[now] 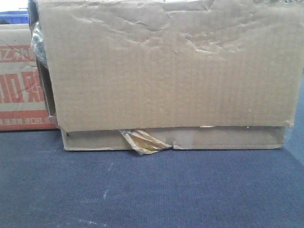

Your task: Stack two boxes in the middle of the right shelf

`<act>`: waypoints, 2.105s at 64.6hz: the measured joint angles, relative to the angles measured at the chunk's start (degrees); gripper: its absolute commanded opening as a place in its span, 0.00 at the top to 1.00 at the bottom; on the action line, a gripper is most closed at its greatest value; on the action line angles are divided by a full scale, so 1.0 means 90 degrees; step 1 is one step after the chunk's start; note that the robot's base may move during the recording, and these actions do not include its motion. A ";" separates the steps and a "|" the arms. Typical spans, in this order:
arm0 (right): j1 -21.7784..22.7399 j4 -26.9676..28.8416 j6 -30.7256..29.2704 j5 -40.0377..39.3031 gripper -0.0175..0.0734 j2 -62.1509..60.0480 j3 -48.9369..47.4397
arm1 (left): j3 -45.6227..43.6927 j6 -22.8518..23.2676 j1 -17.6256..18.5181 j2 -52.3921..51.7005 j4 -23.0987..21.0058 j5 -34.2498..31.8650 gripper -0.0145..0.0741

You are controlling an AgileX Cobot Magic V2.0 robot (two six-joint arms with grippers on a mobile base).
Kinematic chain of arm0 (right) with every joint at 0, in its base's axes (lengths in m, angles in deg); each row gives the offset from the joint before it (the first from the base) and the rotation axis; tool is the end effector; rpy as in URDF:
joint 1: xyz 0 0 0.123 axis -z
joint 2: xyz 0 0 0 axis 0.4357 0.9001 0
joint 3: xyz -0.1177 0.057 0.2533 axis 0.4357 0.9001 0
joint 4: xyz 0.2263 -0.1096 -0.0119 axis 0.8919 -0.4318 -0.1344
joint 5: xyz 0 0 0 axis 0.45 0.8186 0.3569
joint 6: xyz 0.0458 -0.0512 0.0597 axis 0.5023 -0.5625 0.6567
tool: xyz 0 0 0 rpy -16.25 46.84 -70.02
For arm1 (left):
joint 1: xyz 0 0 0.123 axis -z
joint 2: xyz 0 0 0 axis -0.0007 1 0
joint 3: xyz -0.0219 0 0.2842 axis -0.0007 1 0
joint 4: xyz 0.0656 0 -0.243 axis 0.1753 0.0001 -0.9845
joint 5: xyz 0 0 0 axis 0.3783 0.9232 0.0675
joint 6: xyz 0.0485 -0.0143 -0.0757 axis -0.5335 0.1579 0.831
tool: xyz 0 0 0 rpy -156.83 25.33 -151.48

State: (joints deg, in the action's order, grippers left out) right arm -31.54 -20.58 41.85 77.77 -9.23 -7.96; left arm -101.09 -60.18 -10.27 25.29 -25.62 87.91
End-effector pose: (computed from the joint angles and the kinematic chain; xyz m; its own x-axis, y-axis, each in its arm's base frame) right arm 0.1609 0.0164 0.3908 -0.2625 -0.0372 -0.9642 -0.1060 0.9943 -0.0095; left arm 0.3822 0.0652 0.3091 -0.9239 0.0457 -0.3799 0.0339 0.9987 0.0377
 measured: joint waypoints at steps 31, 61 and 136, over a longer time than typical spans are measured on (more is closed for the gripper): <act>-0.0015 0.0000 0.0000 0.0000 0.20 0.0000 0.0000 | -0.0018 0.0737 0.0000 -0.0101 0.0617 0.0258 0.96; -0.0015 0.0015 0.0000 0.0012 0.20 0.0000 0.0000 | -0.1649 0.1446 -0.0119 -0.1838 0.0788 0.0352 0.96; -0.0275 0.0045 0.0000 0.0158 0.20 0.0000 0.0000 | -0.2940 0.3786 0.3952 0.0644 0.1125 0.0142 0.96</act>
State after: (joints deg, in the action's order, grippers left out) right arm -34.01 -20.17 41.85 79.20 -9.23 -7.96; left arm -127.55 -26.10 25.30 31.08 -15.50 89.19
